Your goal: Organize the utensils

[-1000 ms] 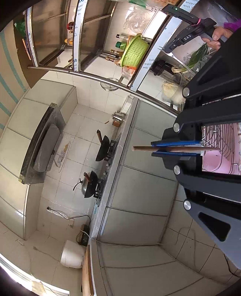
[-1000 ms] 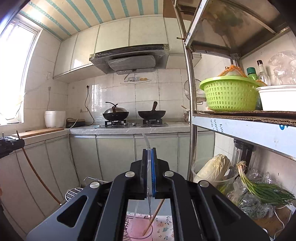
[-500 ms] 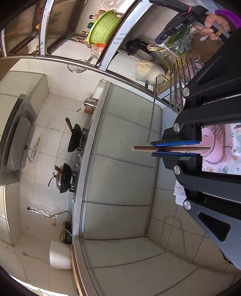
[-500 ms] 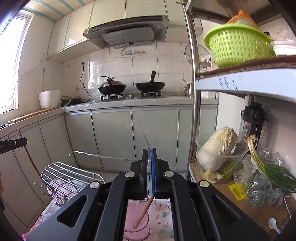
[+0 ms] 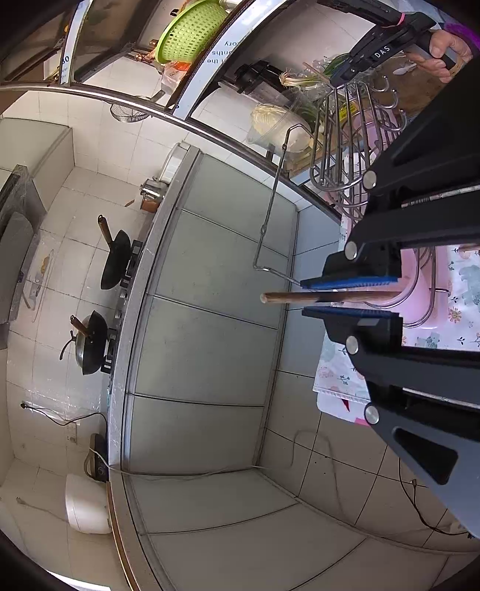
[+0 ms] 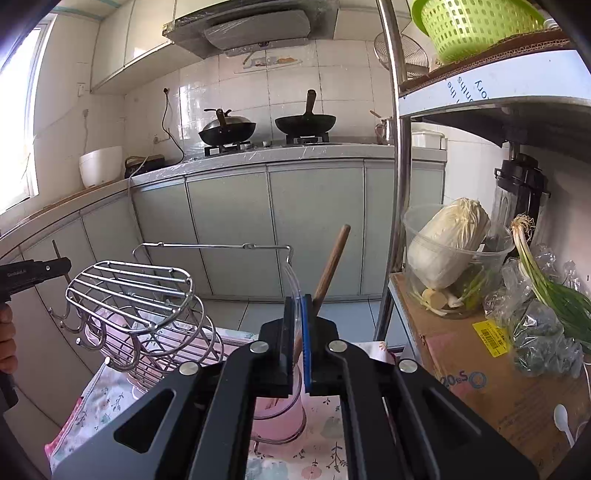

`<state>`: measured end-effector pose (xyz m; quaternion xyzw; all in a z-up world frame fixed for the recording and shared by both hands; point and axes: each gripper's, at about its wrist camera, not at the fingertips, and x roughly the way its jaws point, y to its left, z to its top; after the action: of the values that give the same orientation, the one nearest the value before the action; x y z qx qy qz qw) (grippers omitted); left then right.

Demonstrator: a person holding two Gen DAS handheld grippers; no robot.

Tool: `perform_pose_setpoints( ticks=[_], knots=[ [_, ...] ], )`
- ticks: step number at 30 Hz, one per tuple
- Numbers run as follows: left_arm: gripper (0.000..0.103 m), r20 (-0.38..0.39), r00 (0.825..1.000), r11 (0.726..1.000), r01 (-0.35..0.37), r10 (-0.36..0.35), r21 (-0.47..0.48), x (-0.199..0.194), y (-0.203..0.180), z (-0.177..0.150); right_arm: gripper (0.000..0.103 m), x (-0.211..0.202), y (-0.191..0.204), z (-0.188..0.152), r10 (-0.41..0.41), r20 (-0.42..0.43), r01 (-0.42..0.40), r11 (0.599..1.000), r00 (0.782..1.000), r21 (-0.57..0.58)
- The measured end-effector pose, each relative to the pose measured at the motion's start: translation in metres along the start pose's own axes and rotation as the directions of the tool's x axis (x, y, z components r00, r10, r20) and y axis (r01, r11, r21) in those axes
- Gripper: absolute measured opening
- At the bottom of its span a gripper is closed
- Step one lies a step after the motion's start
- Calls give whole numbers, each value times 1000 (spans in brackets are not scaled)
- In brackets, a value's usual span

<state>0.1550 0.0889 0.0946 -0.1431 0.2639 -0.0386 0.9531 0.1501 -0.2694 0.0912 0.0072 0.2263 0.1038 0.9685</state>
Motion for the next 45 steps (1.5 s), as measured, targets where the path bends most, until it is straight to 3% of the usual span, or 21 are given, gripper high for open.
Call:
perform_pose_setpoints(
  ticks=[2, 4, 10, 19, 23, 31, 38, 41, 45],
  knots=[
    [29, 7, 1000, 1000, 2, -2, -10, -2, 1, 0, 4, 3, 1, -1, 7, -25, -7, 1000, 1000, -3],
    [32, 22, 1000, 1000, 7, -7, -11, -7, -1, 1, 5, 4, 1, -1, 10, -49, -10, 1000, 999, 2],
    [38, 70, 997, 1000, 26, -26, 6, -30, -5, 4, 34, -6, -4, 1, 28, -50, -26, 999, 998, 37],
    [38, 102, 990, 995, 99, -97, -9, -77, -10, -11, 35, -38, 0, -4, 32, -20, -31, 999, 999, 44],
    [39, 62, 990, 991, 130, -131, 9, -87, -16, -31, 35, -54, 3, -18, 56, -25, -54, 996, 998, 73],
    [39, -133, 981, 989, 148, -144, 18, -60, -27, -94, 35, -57, 13, -69, 124, -153, -106, 987, 980, 118],
    [38, -325, 934, 987, 161, -147, 17, -19, -29, -154, 35, -39, 23, -116, 186, -298, -143, 977, 936, 160],
    [35, -407, 900, 985, 175, -156, 9, -2, -32, -179, 35, -33, 27, -132, 203, -340, -151, 973, 918, 176],
    [31, -522, 835, 980, 200, -173, -4, 21, -39, -209, 35, -25, 30, -149, 218, -387, -154, 970, 896, 190]
  ],
)
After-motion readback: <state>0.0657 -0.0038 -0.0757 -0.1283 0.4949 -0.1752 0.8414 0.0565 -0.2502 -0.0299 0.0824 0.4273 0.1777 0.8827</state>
